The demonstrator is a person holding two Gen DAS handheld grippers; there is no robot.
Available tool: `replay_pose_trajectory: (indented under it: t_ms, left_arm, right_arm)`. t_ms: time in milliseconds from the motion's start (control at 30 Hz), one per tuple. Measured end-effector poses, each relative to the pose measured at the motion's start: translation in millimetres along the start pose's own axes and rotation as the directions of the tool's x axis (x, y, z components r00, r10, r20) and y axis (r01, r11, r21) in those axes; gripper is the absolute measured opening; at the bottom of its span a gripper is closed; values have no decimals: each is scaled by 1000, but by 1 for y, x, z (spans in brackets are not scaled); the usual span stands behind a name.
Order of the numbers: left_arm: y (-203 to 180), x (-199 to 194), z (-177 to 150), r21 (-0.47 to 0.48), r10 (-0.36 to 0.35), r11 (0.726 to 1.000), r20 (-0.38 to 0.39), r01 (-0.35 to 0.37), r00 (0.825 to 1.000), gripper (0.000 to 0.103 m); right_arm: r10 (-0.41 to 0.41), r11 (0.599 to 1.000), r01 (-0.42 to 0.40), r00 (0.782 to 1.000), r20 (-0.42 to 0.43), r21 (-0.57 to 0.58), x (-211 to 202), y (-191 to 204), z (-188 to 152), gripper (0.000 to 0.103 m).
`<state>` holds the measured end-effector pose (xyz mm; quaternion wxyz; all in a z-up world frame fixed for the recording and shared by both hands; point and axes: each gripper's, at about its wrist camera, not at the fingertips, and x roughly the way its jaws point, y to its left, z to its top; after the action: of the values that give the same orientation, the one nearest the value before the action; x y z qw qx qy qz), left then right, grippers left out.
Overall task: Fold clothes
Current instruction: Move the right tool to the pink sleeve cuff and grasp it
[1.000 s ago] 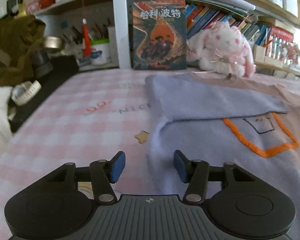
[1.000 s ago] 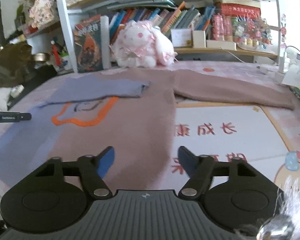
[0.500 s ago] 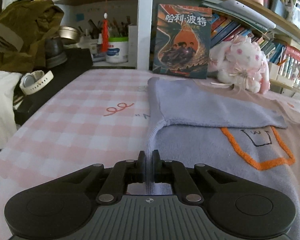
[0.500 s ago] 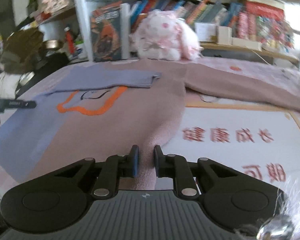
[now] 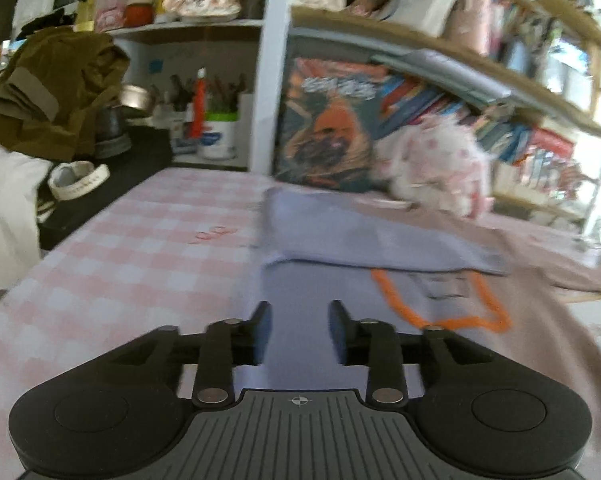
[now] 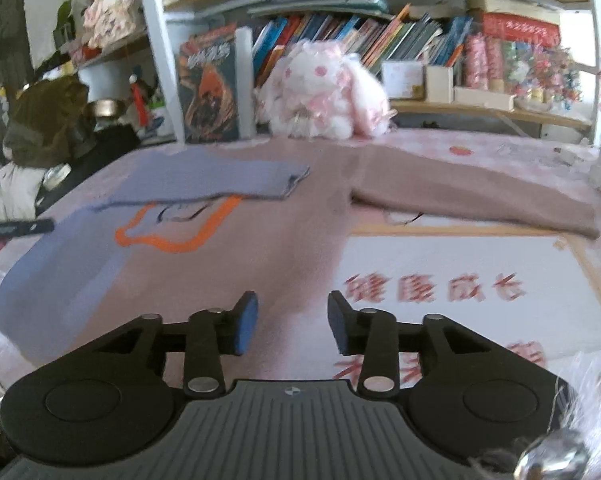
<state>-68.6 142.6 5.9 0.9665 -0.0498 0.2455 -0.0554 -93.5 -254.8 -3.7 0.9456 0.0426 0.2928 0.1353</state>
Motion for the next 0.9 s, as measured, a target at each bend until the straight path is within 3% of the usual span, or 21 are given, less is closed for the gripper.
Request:
replay_pose_trajectory:
  t_ms: [67, 200, 400, 500, 600, 700, 900]
  left_arm:
    - [-10, -7, -7, 10, -21, 1000, 0, 21, 1000, 47]
    - [-28, -11, -23, 39, -20, 999, -28, 21, 999, 48]
    - [-43, -1, -36, 55, 13, 998, -67, -10, 998, 51]
    - [-50, 0, -37, 76, 35, 997, -53, -31, 998, 67]
    - [-56, 1, -37, 101, 42, 994, -50, -37, 998, 69]
    - [-63, 4, -39, 133, 61, 990, -55, -53, 997, 72]
    - [-63, 6, -39, 127, 65, 990, -66, -57, 996, 74]
  right_arm:
    - [-40, 999, 40, 999, 10, -1, -3, -13, 6, 49]
    - [-132, 991, 132, 991, -3, 21, -4, -52, 16, 53]
    - [-204, 966, 217, 973, -106, 138, 7, -137, 27, 53]
    - [-245, 946, 269, 958, -148, 178, 14, -173, 32, 53]
    - [-281, 926, 315, 943, -178, 208, 20, -206, 35, 53]
    - [-312, 905, 351, 931, -188, 238, 23, -226, 43, 63]
    - [-281, 887, 327, 943, -179, 327, 34, -254, 57, 63]
